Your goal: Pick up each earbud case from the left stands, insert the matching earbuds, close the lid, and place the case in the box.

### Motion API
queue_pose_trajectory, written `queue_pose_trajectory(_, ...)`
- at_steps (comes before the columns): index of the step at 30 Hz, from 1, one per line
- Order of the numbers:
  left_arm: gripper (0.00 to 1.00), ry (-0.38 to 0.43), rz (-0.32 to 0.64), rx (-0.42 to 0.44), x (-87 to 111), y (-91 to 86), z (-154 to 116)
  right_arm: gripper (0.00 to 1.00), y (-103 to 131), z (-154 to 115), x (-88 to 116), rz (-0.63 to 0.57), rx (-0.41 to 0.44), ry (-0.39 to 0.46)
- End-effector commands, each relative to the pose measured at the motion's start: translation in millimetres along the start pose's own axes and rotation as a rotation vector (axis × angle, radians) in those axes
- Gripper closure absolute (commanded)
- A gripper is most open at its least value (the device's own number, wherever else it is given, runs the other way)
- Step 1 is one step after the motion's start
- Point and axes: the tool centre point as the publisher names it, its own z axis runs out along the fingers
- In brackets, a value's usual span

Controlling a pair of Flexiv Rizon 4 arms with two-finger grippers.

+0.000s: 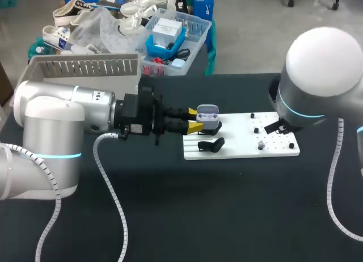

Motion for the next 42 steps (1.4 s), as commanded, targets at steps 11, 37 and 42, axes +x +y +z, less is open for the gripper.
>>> queue_pose_trajectory(11, 1.0, 0.001, 0.001, -0.003, 0.2, -0.2, 1, 1.0, 15, -109, -6, -0.129, -0.187, -0.002)
queue_pose_trajectory(37, 1.0, 0.001, 0.001, -0.003, 0.2, -0.2, 1, 1.0, 93, -181, -28, -0.355, -0.233, -0.123)
queue_pose_trajectory(42, 1.0, 0.001, 0.001, -0.003, 0.2, -0.2, 1, 1.0, 93, -181, -28, -0.355, -0.233, -0.123)
